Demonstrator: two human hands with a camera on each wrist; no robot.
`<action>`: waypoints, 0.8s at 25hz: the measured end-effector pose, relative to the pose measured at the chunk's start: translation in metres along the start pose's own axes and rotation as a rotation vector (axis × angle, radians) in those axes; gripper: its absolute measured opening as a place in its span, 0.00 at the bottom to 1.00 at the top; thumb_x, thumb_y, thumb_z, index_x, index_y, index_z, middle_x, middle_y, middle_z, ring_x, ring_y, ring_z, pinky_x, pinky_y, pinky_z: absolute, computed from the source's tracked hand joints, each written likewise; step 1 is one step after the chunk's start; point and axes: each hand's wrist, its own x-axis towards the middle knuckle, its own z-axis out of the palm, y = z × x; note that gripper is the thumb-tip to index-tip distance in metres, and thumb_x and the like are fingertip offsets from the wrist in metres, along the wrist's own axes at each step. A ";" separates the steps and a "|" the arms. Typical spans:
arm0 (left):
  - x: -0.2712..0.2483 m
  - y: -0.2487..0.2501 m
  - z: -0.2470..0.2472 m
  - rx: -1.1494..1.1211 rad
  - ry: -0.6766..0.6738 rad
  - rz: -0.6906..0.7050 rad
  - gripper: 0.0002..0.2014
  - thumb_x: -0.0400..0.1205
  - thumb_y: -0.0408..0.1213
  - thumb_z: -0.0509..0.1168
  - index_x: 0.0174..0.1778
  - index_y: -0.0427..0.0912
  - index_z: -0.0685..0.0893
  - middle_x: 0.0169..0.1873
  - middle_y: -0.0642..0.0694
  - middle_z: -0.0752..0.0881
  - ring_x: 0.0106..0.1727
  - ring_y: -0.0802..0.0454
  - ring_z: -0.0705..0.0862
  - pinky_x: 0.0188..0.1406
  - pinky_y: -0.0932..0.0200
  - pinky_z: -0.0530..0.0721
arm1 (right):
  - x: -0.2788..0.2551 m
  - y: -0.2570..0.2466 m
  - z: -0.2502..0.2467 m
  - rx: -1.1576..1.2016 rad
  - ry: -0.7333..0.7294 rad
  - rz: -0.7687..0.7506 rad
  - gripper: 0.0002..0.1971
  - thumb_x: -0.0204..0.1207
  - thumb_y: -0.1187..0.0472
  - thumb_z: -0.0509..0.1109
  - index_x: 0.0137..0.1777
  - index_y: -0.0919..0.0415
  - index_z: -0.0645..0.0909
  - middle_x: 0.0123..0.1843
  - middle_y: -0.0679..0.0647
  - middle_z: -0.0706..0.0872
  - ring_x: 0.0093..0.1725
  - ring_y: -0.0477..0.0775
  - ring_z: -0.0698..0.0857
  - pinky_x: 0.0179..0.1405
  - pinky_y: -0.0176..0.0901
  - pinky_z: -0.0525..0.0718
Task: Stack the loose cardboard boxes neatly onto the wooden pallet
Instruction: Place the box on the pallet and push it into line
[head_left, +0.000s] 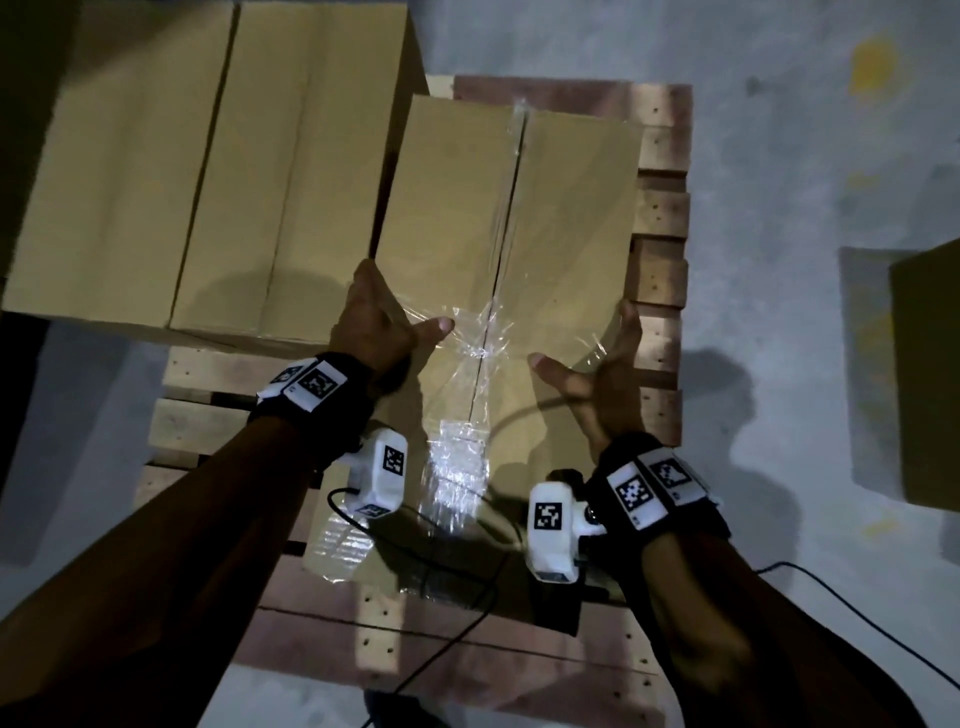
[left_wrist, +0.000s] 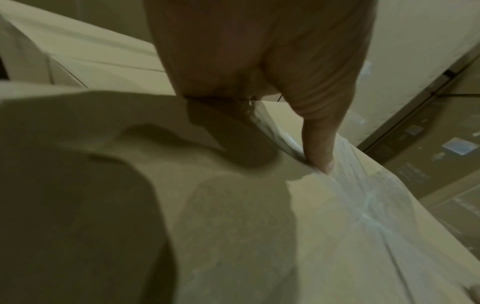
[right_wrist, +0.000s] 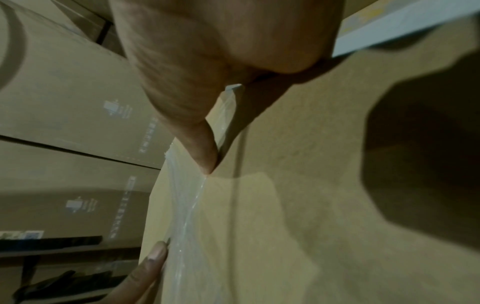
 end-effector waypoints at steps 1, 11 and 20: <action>0.010 -0.003 0.005 0.003 0.005 -0.010 0.55 0.65 0.64 0.79 0.83 0.55 0.55 0.79 0.45 0.69 0.77 0.40 0.71 0.77 0.42 0.72 | 0.010 0.005 0.002 -0.011 0.006 0.008 0.56 0.69 0.64 0.86 0.88 0.57 0.51 0.71 0.40 0.66 0.72 0.43 0.68 0.56 0.18 0.64; 0.087 -0.002 0.022 0.024 0.063 0.008 0.41 0.58 0.68 0.76 0.55 0.50 0.66 0.56 0.38 0.79 0.55 0.39 0.81 0.55 0.42 0.84 | 0.097 0.009 0.026 -0.141 0.008 0.007 0.55 0.72 0.59 0.83 0.89 0.53 0.48 0.86 0.54 0.64 0.81 0.58 0.66 0.61 0.25 0.57; 0.138 0.007 0.021 0.152 0.148 0.036 0.52 0.66 0.64 0.77 0.79 0.39 0.63 0.82 0.37 0.63 0.81 0.35 0.64 0.78 0.36 0.65 | 0.153 0.015 0.056 -0.099 0.029 -0.067 0.57 0.69 0.62 0.85 0.89 0.56 0.48 0.89 0.53 0.58 0.86 0.53 0.58 0.74 0.35 0.59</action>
